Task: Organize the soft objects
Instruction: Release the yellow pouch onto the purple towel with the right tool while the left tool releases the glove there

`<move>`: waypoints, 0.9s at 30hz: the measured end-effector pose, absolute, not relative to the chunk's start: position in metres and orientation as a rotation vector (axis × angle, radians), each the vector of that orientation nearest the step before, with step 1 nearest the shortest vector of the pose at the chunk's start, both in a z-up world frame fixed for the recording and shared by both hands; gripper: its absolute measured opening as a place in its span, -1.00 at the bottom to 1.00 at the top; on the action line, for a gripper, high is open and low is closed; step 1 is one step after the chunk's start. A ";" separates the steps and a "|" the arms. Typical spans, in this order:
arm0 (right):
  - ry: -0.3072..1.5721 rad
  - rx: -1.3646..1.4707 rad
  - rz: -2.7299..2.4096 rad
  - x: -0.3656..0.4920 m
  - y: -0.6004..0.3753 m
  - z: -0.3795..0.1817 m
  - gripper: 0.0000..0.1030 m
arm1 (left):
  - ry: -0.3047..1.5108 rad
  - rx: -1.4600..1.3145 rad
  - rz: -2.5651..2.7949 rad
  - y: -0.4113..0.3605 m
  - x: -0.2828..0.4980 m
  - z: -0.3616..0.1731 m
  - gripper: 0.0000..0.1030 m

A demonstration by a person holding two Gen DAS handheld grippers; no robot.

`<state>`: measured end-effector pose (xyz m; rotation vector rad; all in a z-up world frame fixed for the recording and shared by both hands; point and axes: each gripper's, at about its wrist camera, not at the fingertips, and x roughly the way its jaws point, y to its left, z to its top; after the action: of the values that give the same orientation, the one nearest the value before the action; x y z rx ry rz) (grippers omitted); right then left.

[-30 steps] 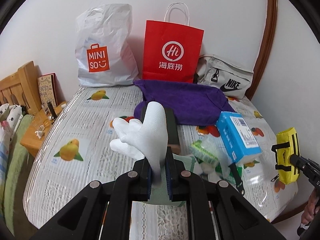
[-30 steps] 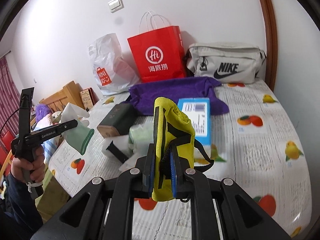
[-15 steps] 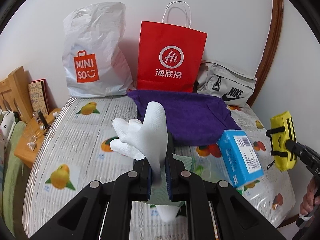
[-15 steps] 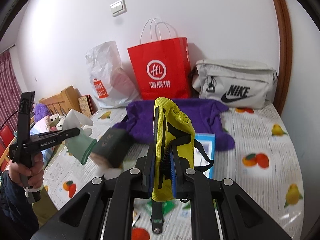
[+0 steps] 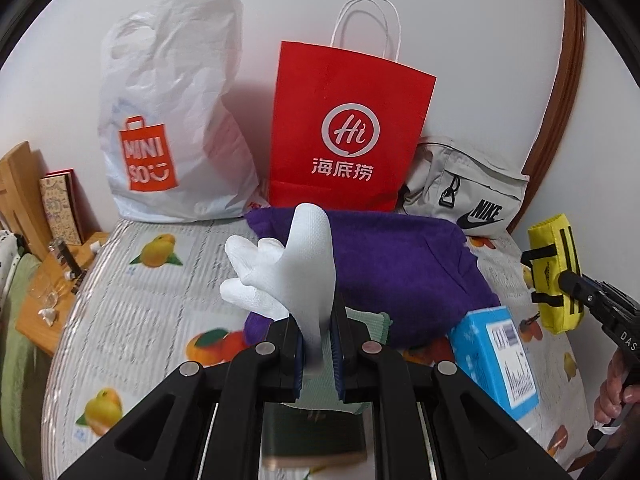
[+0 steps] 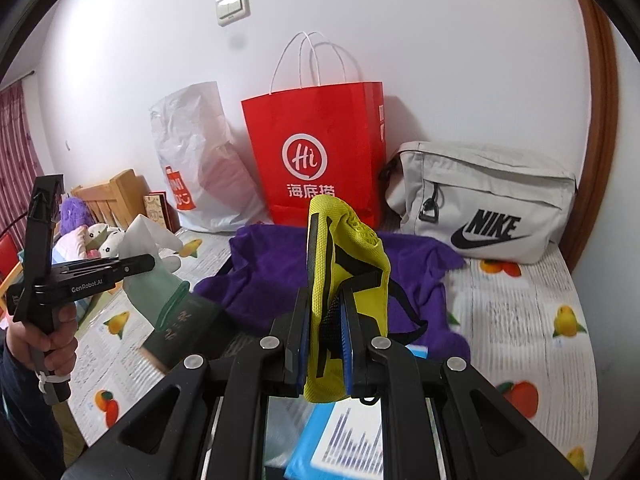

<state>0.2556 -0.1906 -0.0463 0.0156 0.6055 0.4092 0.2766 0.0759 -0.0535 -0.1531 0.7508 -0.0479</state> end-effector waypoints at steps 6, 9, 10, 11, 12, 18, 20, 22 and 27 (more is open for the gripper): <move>0.613 -0.008 0.413 0.292 -0.185 -0.054 -0.74 | 0.774 -0.134 -0.066 0.063 0.313 -0.067 -0.78; 0.636 -0.014 0.415 0.309 -0.184 -0.064 -0.74 | 0.792 -0.122 -0.077 0.058 0.333 -0.075 -0.78; 0.645 -0.020 0.416 0.315 -0.183 -0.068 -0.74 | 0.795 -0.120 -0.080 0.057 0.337 -0.076 -0.78; 0.653 -0.024 0.416 0.320 -0.182 -0.071 -0.74 | 0.800 -0.121 -0.083 0.056 0.344 -0.079 -0.78; 0.665 -0.031 0.414 0.326 -0.181 -0.076 -0.74 | 0.803 -0.122 -0.083 0.055 0.350 -0.080 -0.78; 0.721 -0.060 0.415 0.354 -0.180 -0.096 -0.74 | 0.820 -0.135 -0.109 0.046 0.386 -0.093 -0.78; 0.739 -0.069 0.412 0.360 -0.180 -0.104 -0.74 | 0.835 -0.140 -0.113 0.044 0.395 -0.100 -0.78; 0.765 -0.069 0.413 0.367 -0.180 -0.113 -0.74 | 0.857 -0.141 -0.120 0.042 0.403 -0.108 -0.78; 0.817 -0.097 0.411 0.381 -0.176 -0.131 -0.74 | 0.890 -0.156 -0.118 0.040 0.421 -0.120 -0.78</move>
<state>0.3812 -0.1761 -0.1312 -0.0971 0.8175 0.4114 0.4205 0.0399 -0.1199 -0.1562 0.8898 -0.1182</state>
